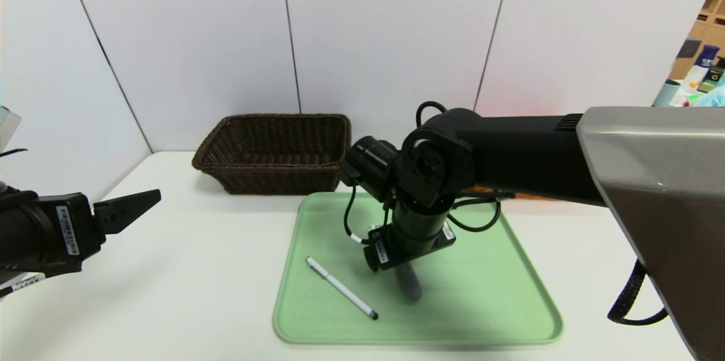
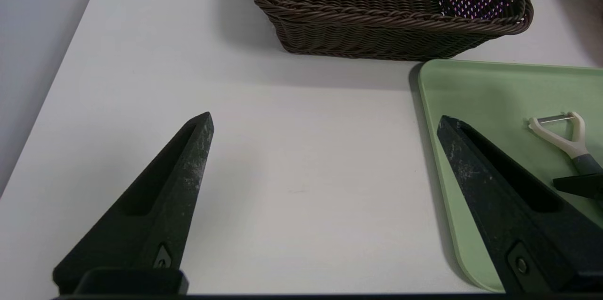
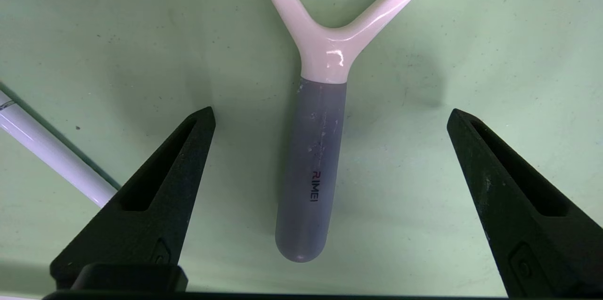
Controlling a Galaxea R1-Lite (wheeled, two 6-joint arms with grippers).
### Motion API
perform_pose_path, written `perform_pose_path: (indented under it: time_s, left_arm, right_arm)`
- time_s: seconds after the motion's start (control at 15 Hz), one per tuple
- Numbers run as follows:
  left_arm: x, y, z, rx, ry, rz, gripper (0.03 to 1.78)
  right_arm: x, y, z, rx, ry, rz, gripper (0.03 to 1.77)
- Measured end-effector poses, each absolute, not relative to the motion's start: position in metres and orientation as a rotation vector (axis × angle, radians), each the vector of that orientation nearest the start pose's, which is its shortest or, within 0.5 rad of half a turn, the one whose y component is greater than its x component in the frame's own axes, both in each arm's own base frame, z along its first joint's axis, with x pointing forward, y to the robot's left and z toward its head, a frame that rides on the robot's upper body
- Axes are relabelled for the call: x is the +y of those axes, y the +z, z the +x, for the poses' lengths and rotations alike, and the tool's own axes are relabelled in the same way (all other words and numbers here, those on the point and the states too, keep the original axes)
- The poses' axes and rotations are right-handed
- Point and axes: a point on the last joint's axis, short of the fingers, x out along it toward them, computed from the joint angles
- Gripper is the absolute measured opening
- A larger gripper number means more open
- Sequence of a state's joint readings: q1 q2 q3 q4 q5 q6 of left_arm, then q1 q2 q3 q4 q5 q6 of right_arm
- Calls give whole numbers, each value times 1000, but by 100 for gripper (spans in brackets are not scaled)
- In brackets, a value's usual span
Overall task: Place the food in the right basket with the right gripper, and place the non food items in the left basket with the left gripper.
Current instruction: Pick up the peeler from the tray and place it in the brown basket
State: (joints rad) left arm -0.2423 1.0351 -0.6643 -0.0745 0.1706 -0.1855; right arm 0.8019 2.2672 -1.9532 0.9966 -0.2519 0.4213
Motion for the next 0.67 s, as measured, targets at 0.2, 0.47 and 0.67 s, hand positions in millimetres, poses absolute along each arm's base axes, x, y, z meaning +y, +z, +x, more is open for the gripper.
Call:
perform_pose_path:
  time_s: [0.2, 0.47, 0.67]
  left_arm:
    - [-29, 235, 132, 296, -49, -121, 169]
    - [-30, 235, 132, 300, -59, -118, 169]
    - [-31, 234, 135, 310, -65, -86, 169]
  right_arm:
    - [289, 149, 288, 1198, 214, -300, 170]
    - [290, 148, 288, 1204, 214, -296, 170]
    - [289, 146, 290, 1213, 214, -288, 170]
